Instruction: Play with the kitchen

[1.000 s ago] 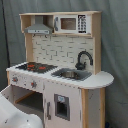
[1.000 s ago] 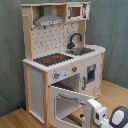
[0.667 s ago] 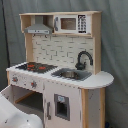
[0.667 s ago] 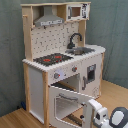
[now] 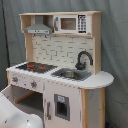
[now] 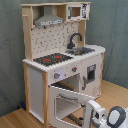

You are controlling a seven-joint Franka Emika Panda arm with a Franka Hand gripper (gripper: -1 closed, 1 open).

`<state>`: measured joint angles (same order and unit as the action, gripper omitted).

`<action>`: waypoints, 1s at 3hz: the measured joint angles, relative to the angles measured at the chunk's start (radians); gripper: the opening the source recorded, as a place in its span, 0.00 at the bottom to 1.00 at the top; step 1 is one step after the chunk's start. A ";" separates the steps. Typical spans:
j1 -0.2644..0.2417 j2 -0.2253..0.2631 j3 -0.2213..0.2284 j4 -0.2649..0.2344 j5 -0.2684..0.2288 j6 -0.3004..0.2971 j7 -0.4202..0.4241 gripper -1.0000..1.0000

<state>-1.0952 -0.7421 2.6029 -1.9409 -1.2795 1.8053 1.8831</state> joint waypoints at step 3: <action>-0.013 0.068 -0.052 -0.210 0.013 0.008 0.179 1.00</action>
<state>-1.1081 -0.6737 2.5511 -2.1512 -1.2661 1.8130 2.0622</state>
